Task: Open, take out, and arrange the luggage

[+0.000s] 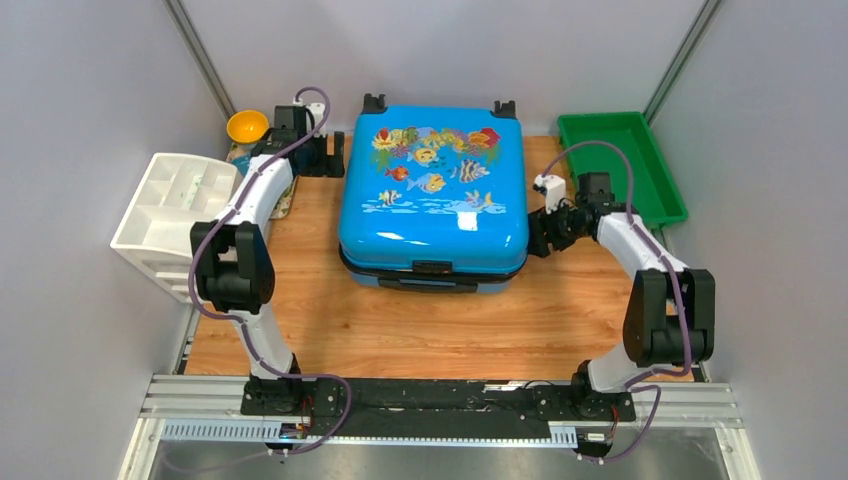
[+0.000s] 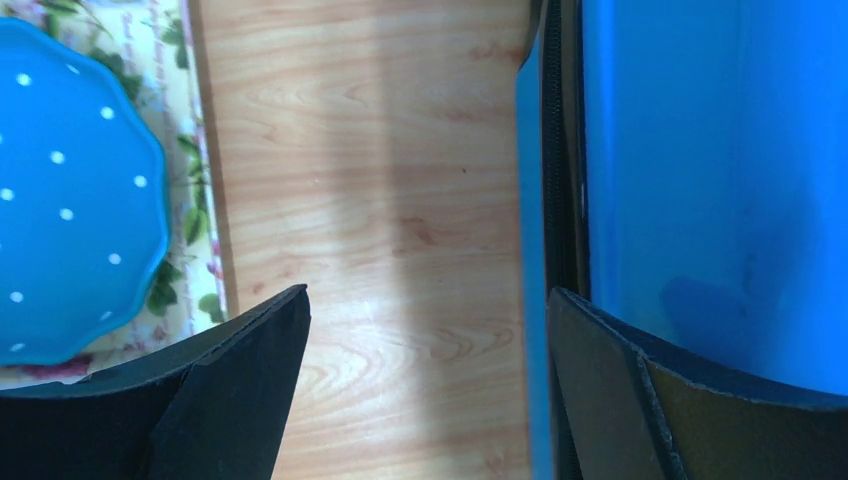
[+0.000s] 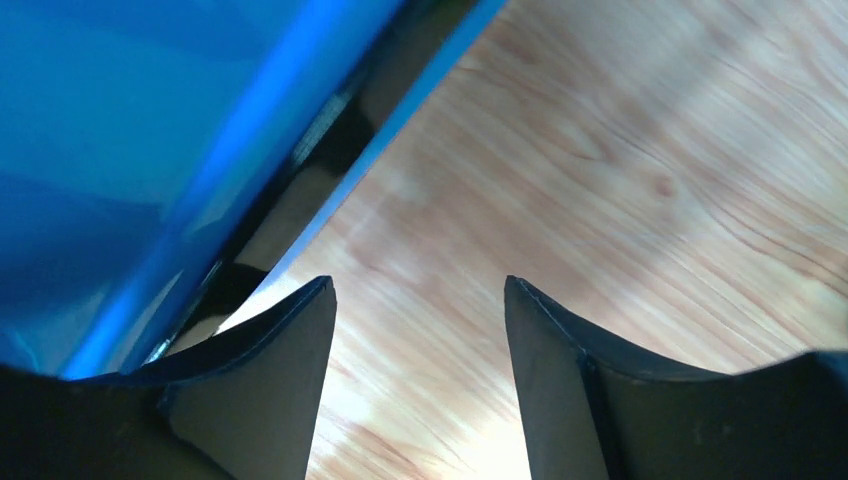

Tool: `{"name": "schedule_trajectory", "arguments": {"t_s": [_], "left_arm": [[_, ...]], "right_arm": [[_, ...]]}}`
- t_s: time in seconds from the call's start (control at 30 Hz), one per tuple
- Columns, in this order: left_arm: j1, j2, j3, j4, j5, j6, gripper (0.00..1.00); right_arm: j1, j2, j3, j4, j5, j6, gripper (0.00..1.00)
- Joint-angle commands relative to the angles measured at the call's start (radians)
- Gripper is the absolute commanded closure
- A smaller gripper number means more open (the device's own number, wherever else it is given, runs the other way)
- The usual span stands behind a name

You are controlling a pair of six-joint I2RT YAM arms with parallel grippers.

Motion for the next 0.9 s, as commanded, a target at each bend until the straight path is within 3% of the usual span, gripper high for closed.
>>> {"name": "schedule_trajectory", "arguments": {"t_s": [0.0, 0.1, 0.23, 0.4, 0.6, 0.7, 0.87], "left_arm": [[0.011, 0.004, 0.071, 0.050, -0.069, -0.004, 0.04], [0.011, 0.020, 0.064, 0.052, 0.027, 0.034, 0.06], [0.011, 0.024, -0.007, 0.096, 0.385, 0.090, 0.14], [0.002, 0.087, 0.004, 0.104, 0.616, 0.056, 0.20], [-0.010, 0.154, 0.098, 0.098, 0.652, 0.057, 0.21], [-0.004, 0.173, 0.209, 0.035, 0.586, 0.057, 0.20], [0.092, 0.049, 0.208, 0.059, 0.458, -0.048, 0.17]], "right_arm": [[0.206, -0.158, -0.108, 0.146, -0.126, -0.061, 0.34], [0.273, -0.241, -0.165, 0.186, -0.134, -0.065, 0.34], [0.328, -0.330, -0.249, 0.209, -0.143, -0.067, 0.34], [0.333, -0.423, -0.295, 0.150, -0.114, -0.062, 0.34], [0.332, -0.548, -0.416, 0.212, -0.119, -0.066, 0.36], [0.333, -0.536, -0.423, 0.210, -0.125, -0.062, 0.38], [0.354, -0.526, -0.429, 0.276, -0.146, -0.020, 0.38]]}}
